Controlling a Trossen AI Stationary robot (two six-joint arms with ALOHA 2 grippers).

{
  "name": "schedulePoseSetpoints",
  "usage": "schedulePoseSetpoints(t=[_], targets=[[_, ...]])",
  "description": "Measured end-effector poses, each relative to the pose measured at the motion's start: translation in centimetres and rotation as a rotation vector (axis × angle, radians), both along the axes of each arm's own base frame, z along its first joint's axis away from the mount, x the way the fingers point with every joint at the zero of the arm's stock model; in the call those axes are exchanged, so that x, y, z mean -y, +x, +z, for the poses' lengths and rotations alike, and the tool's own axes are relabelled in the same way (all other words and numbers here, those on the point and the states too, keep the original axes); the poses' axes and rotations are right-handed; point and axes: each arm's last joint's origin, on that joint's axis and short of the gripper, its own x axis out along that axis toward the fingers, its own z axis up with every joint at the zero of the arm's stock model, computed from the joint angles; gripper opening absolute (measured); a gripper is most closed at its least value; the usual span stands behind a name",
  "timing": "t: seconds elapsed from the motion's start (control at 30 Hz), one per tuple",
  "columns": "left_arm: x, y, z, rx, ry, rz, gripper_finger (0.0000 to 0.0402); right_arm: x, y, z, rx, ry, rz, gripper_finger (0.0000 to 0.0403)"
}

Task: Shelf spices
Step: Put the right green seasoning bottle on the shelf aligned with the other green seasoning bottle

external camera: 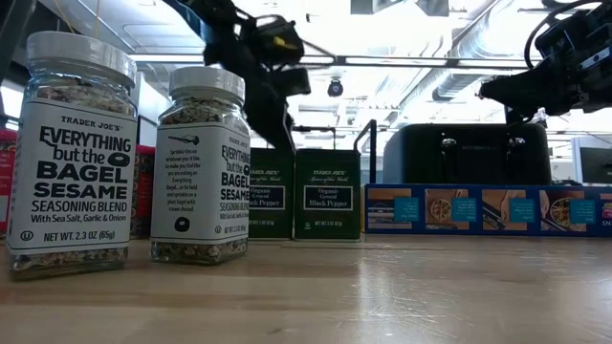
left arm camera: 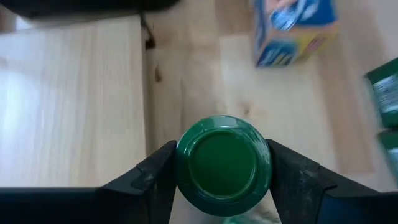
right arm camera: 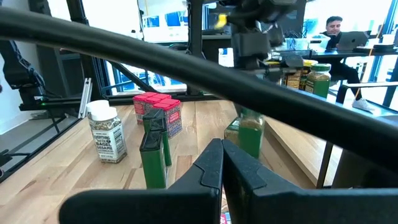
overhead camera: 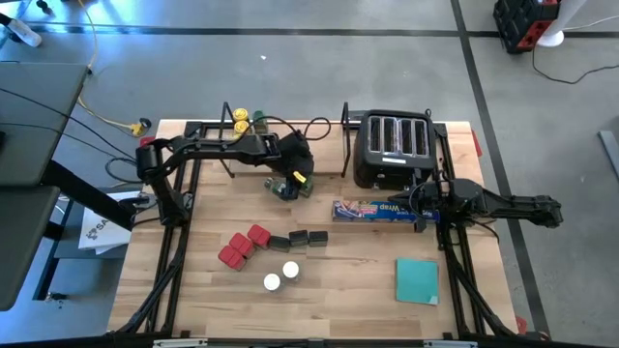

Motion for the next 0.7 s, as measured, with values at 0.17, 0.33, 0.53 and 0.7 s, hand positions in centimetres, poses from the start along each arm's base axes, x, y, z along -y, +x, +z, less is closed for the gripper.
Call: schedulePoseSetpoints(t=[0.17,0.33,0.53,0.7], targets=[[0.9,-0.9,4.6,0.086,0.035,0.014,0.0198,0.0,0.0,0.0,0.0,0.0,0.0,0.0],[0.0,-3.5,9.4,0.147,0.177,0.126,0.0198,0.0,0.0,0.0,0.0,0.0,0.0,0.0],[-3.4,-7.2,9.3,-0.004,0.149,0.279,0.0203,0.0,0.0,0.0,0.0,0.0,0.0,0.0],[-5.6,-8.3,7.4,-0.103,0.116,0.34,0.0205,0.0,0.0,0.0,0.0,0.0,0.0,0.0]])
